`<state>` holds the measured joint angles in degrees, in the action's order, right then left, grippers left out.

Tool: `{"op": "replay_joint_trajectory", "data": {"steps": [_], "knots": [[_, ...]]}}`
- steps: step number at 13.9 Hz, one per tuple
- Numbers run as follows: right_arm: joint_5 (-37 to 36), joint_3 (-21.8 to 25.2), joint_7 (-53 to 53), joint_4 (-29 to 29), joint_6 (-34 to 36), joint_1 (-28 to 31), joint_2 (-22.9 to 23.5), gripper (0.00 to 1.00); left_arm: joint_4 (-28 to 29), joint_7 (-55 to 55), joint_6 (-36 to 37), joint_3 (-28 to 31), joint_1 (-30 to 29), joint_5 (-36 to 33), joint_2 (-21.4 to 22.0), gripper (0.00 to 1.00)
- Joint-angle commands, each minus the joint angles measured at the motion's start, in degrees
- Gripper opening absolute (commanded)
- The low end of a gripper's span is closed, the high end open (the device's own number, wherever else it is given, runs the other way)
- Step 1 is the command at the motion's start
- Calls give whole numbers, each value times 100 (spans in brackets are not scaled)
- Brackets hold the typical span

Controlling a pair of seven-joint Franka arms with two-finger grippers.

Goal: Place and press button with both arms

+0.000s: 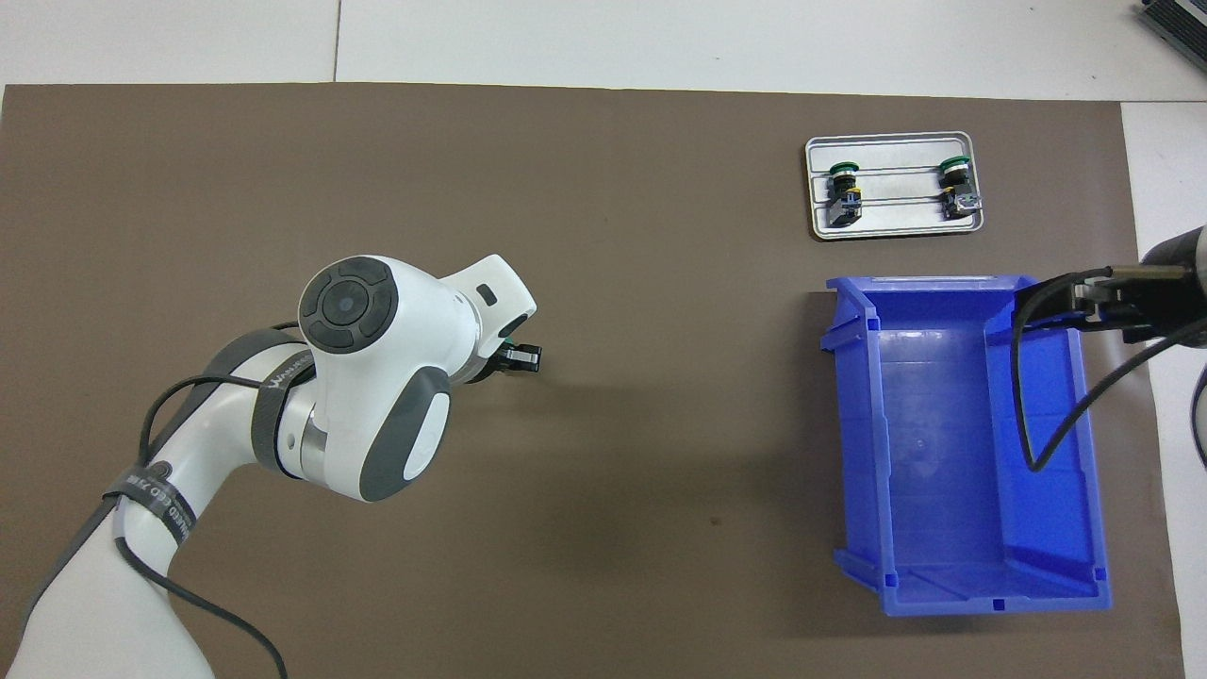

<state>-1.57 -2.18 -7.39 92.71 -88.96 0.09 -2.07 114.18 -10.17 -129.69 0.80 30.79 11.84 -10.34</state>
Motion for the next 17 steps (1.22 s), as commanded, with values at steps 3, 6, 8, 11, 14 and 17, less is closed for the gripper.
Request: {"op": "replay_joint_trajectory", "data": {"steps": [3, 6, 8, 11, 14, 17], "knots": [[-54, -37, 18, 204, -131, -158, -127, 99, 60, -161, -100, 87, 120, -270, -65, 0], [-81, -37, 9, 222, -139, -168, -136, 97, 69, -170, -118, 96, 111, -279, -83, 0], [-81, -37, 1, 222, -139, -176, -136, 97, 78, -178, -127, 87, 111, -279, -91, 0], [-81, -37, -26, 222, -201, -185, -136, 97, 104, -214, -179, 87, 155, -288, -223, 0], [-81, -37, -35, 222, -210, -194, -127, 97, 209, -214, -460, 96, 181, -288, -364, 0], [-81, -46, -43, 222, -210, -194, -136, 97, 227, -214, -409, 96, 181, -453, -373, 0]]}}
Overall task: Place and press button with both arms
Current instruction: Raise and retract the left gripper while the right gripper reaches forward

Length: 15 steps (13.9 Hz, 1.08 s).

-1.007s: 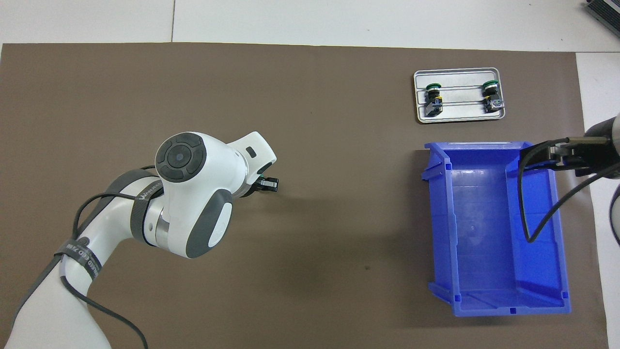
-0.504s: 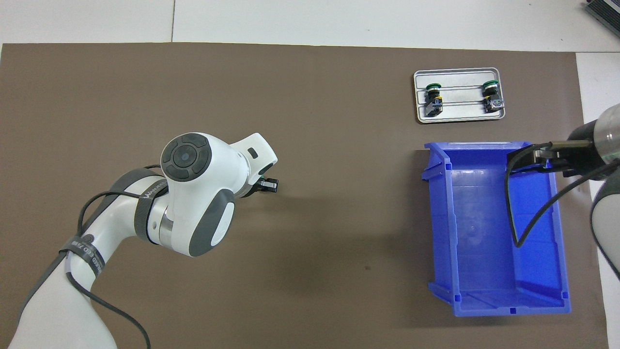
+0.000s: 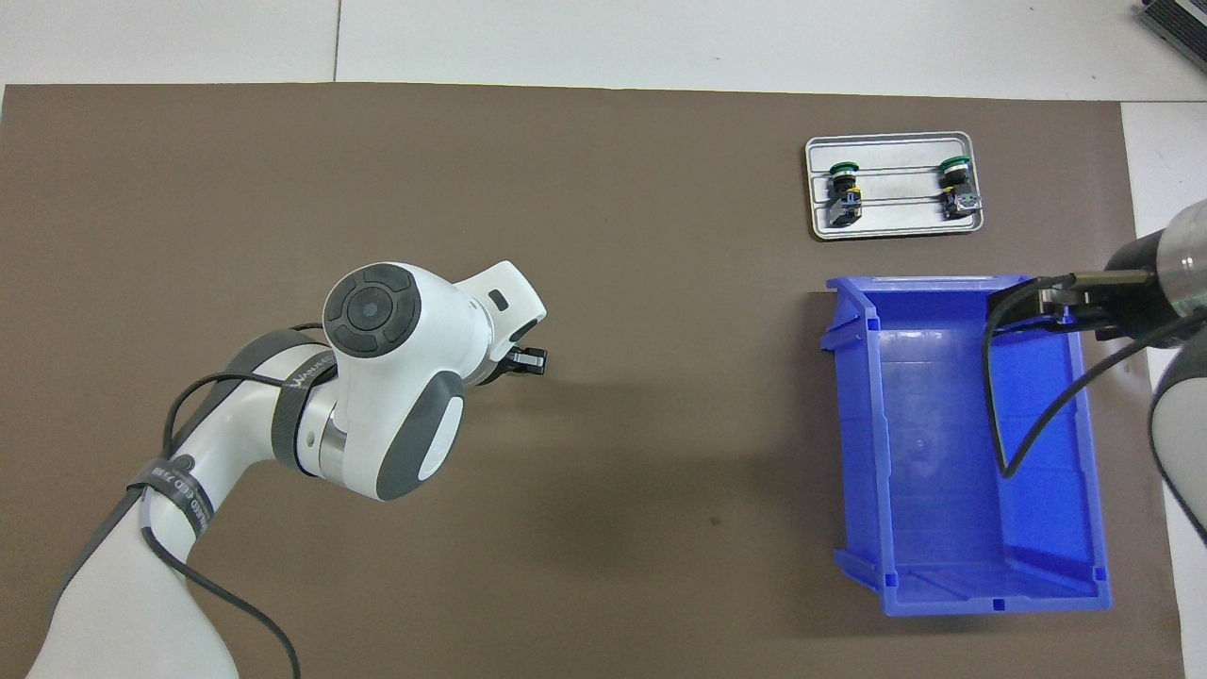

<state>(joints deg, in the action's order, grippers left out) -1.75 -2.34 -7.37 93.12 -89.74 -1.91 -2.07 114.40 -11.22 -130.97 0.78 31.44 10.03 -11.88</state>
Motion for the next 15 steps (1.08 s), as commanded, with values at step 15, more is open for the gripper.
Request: {"op": "replay_joint_trajectory", "data": {"steps": [15], "knots": [[43, -179, -125, 171, -359, 6, -118, 97, -1973, 427, 2513, 194, -1156, -520, 63, 0]]}}
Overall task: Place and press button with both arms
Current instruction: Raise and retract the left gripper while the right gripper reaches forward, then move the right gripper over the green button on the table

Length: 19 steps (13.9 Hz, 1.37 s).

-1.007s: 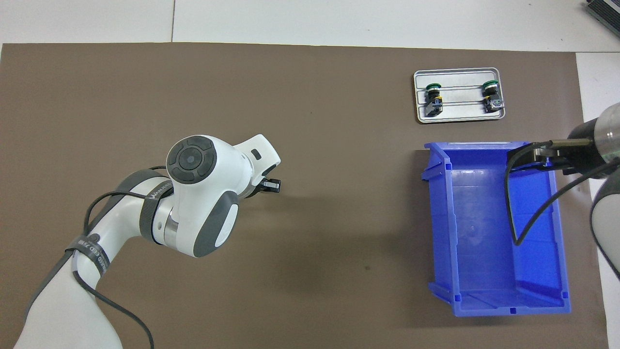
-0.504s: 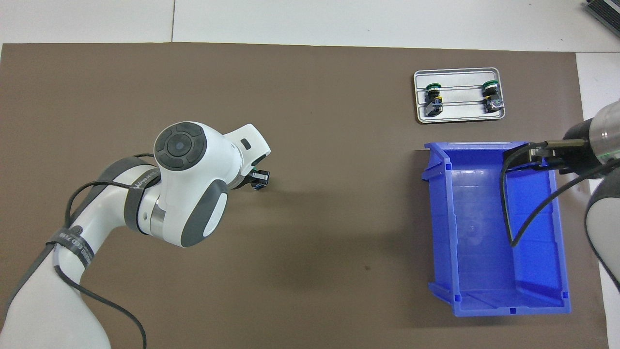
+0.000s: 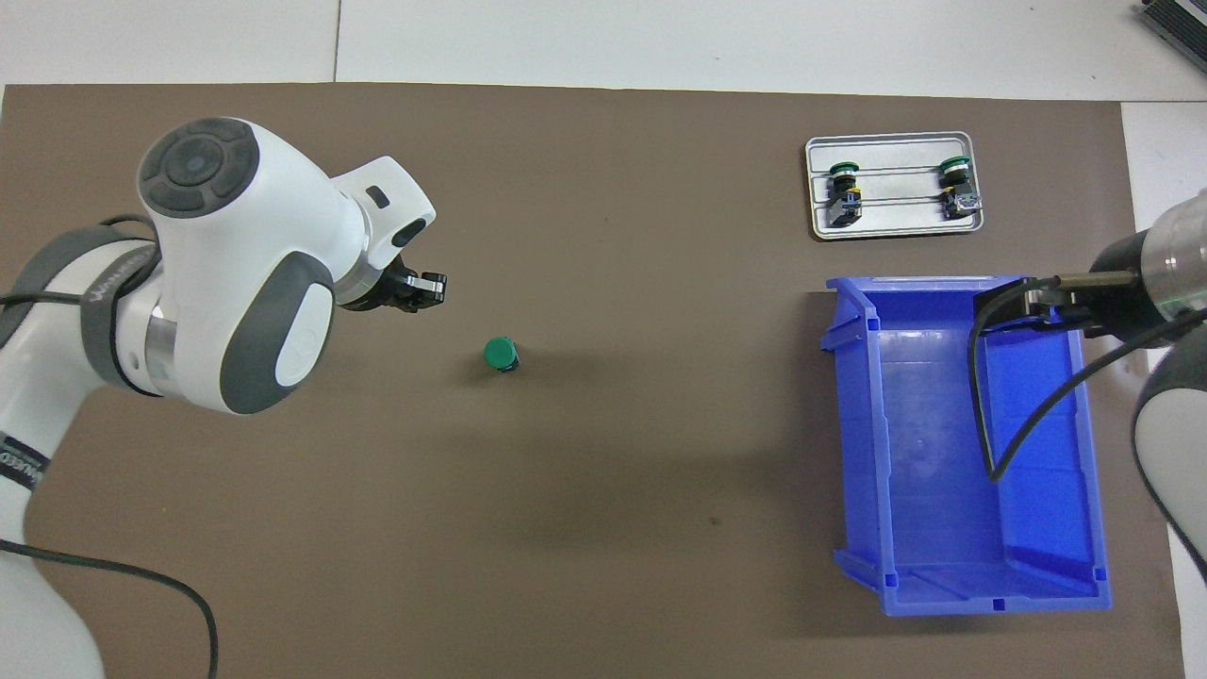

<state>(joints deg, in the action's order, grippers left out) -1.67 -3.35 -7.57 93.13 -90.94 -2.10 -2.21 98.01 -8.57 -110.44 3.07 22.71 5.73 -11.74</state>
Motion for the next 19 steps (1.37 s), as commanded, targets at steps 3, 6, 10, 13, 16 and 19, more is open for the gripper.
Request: {"op": "replay_joint_trajectory", "data": {"steps": [3, 6, 10, 13, 16, 19], "knots": [[44, -411, -646, 196, -440, 26, -52, 97, -1010, 706, 1321, -35, -976, -116, 13, 0], [44, -544, -1297, 425, -853, -386, -34, 92, -1030, 1076, 1325, -35, -1514, -317, 284, 37], [18, -553, -2860, 250, -1214, -1212, 439, 91, -1073, 1165, 1367, -35, -1752, -485, 505, 85], [-70, -553, -4063, -109, -1434, -1747, 939, 91, -1091, 1147, 1411, -35, -1743, -485, 576, 90], [-420, -562, -5427, -541, -1452, -2197, 1616, 91, -1065, 1130, 1473, -52, -1743, -485, 646, 93], [-457, -562, -6428, -1005, -1575, -2513, 2152, 91, -871, 1121, 1525, -44, -1743, -503, 769, 99]]}}
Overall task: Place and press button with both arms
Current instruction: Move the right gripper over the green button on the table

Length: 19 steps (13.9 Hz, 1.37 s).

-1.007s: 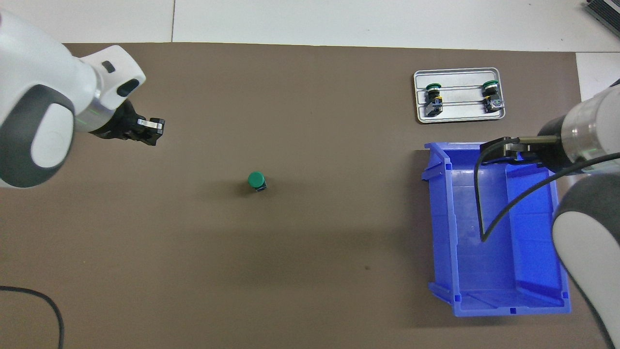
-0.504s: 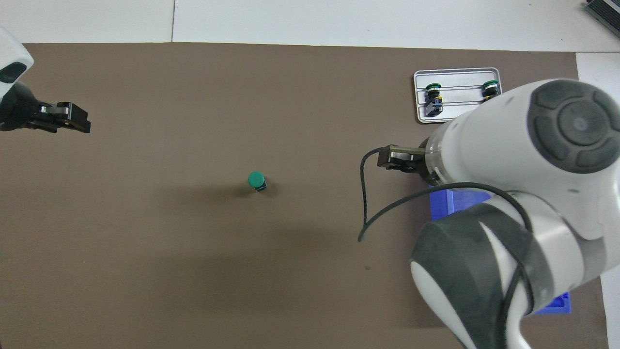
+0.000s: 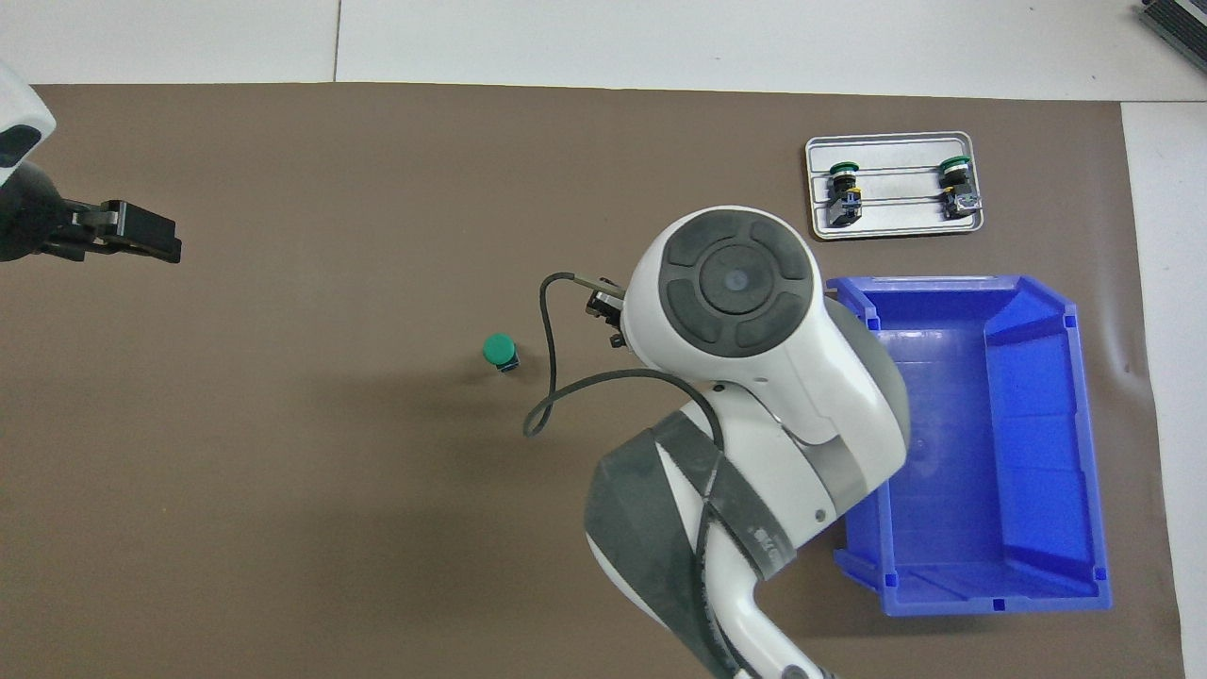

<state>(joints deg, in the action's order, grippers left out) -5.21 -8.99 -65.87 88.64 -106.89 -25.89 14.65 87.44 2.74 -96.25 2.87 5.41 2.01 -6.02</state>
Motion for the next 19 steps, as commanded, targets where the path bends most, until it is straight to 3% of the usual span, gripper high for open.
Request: {"op": "replay_joint_trajectory", "data": {"steps": [1, 4, 7, 12, 19], "knots": [[-121, 11, -1073, -793, 19, -240, 730, 91, 186, -19, 202, -32, -5, -227, 198, 99], [-121, 20, -1795, -1173, -33, -443, 1171, 91, 229, -177, 431, -32, 65, -474, 251, 99], [-121, 11, -2578, -1304, -235, -600, 1487, 91, 650, -177, 318, -50, 74, -474, 461, 99], [-270, 38, -3564, -2218, -376, -944, 2489, 89, 731, -221, 265, -58, 39, -456, 514, 99], [-525, 20, -4161, -2054, -1157, -1120, 2754, 87, 739, -195, 98, -67, -5, -421, 506, 99]]}}
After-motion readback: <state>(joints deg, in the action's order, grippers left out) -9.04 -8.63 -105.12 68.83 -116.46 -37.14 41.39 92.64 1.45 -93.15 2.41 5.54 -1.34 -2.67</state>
